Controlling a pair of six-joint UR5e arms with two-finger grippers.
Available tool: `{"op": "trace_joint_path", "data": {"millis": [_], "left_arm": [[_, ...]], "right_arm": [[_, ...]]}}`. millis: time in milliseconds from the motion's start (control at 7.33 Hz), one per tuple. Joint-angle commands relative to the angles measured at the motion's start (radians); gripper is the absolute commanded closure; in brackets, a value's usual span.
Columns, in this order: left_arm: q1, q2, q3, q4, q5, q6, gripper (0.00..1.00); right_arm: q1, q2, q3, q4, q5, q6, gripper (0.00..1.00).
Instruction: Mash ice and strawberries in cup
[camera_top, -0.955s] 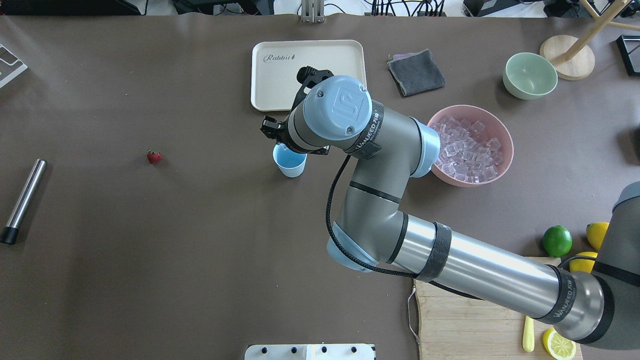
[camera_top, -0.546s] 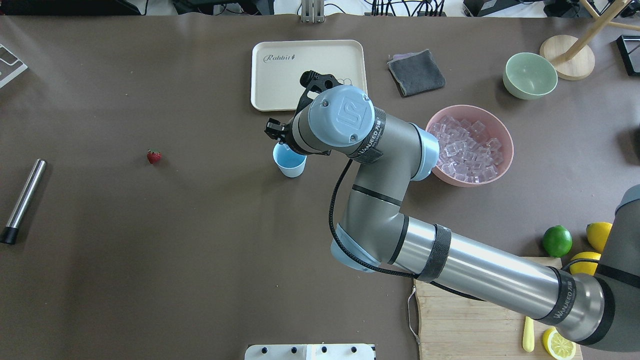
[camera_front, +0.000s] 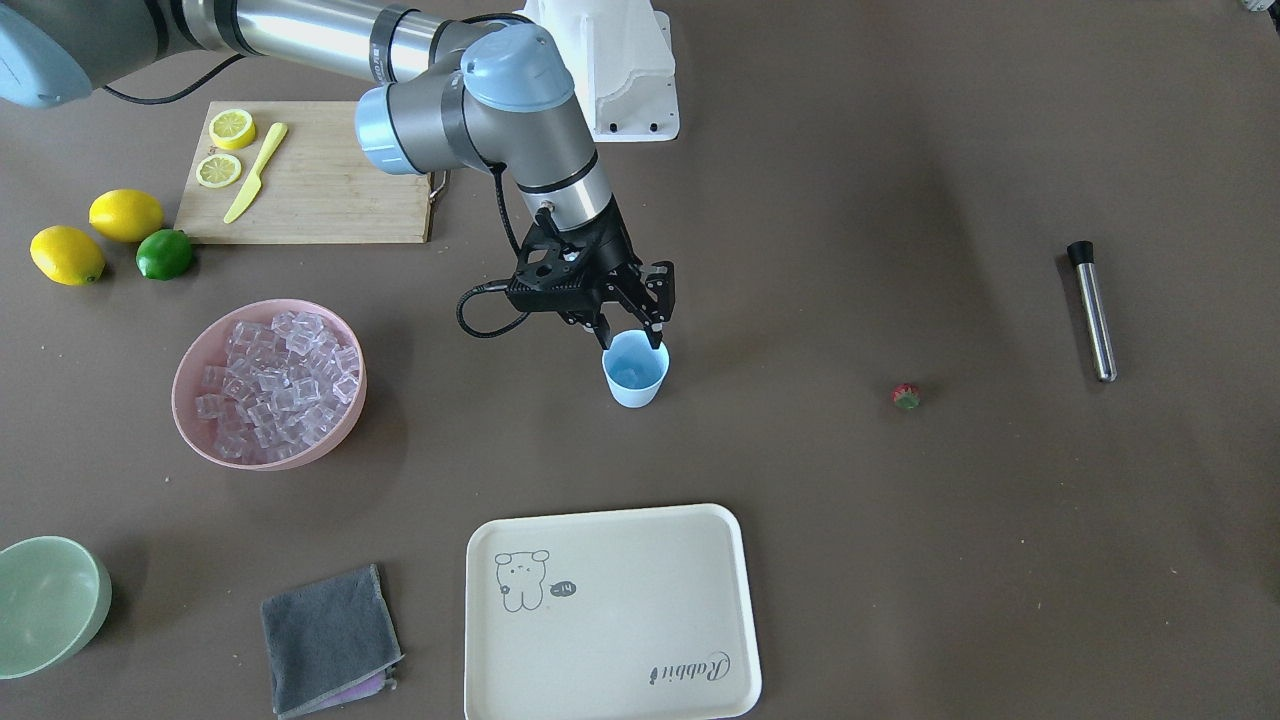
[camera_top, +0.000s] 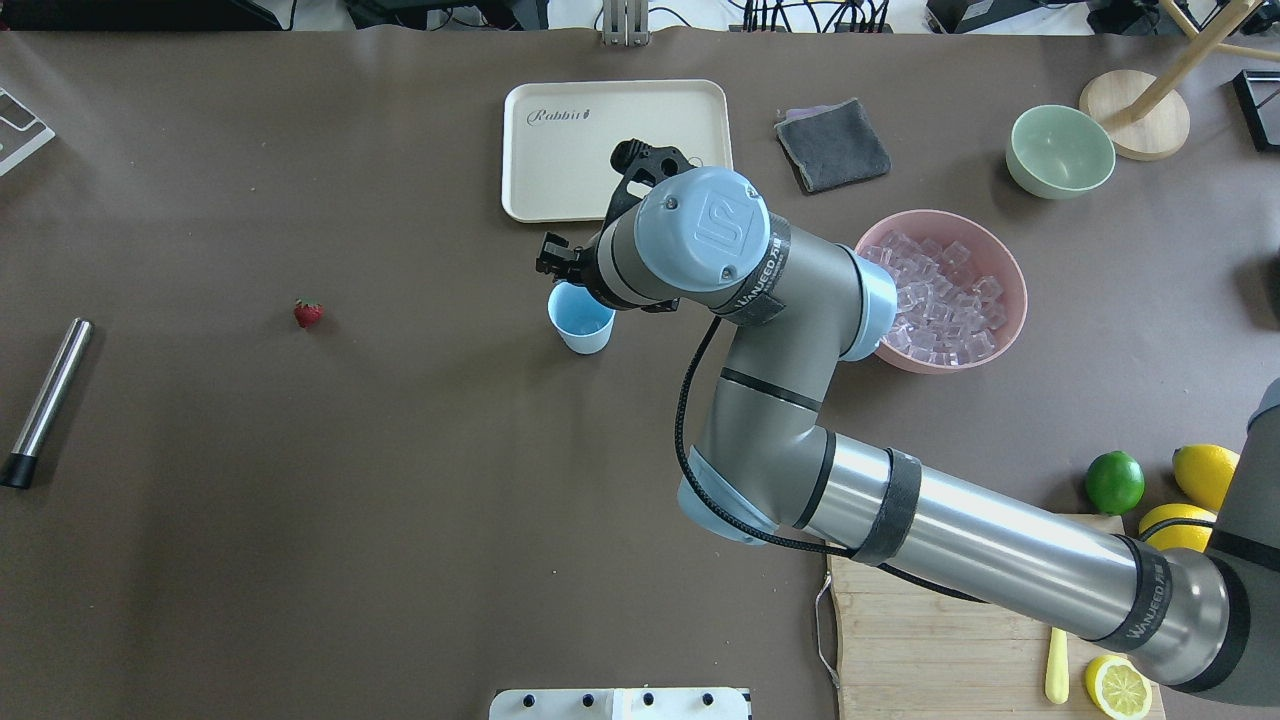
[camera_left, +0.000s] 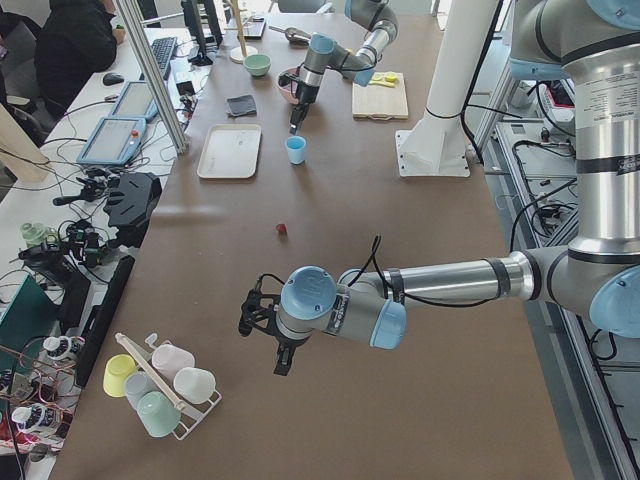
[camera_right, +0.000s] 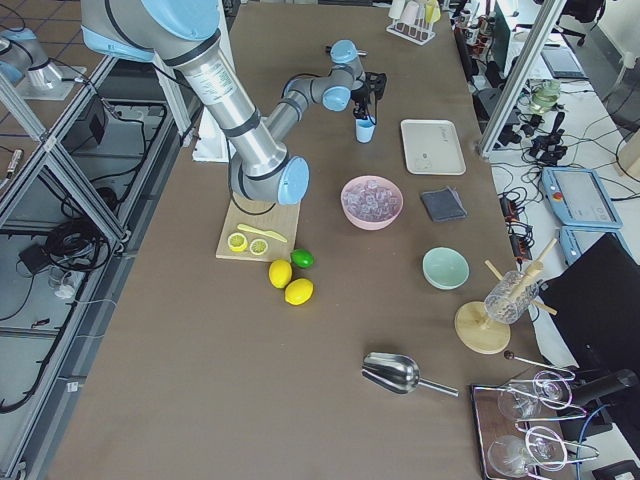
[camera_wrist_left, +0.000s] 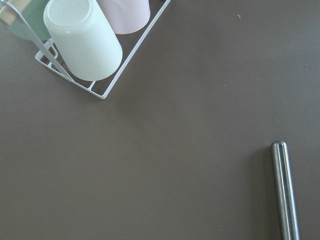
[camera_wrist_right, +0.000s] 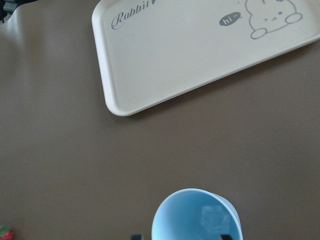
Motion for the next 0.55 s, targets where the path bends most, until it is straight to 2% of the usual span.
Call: {"op": "trace_joint_path", "data": {"millis": [0, 136, 273, 409], "left_arm": [[0.000, -0.003, 0.006, 0.001, 0.002, 0.001, 0.02], [-0.002, -0.002, -0.002, 0.000, 0.000, -0.002, 0.02], [-0.002, 0.000, 0.000, 0.000, 0.000, 0.003, 0.02], [-0.002, 0.000, -0.002, 0.000, 0.000, 0.003, 0.02]], "right_arm": [[0.062, -0.126, 0.093, -0.006, 0.060, -0.070, 0.05], [0.143, -0.220, 0.194, -0.092, 0.157, -0.124, 0.05], [0.182, -0.284, 0.286, -0.198, 0.201, -0.247, 0.06], [0.220, -0.313, 0.295, -0.251, 0.207, -0.311, 0.06]]}}
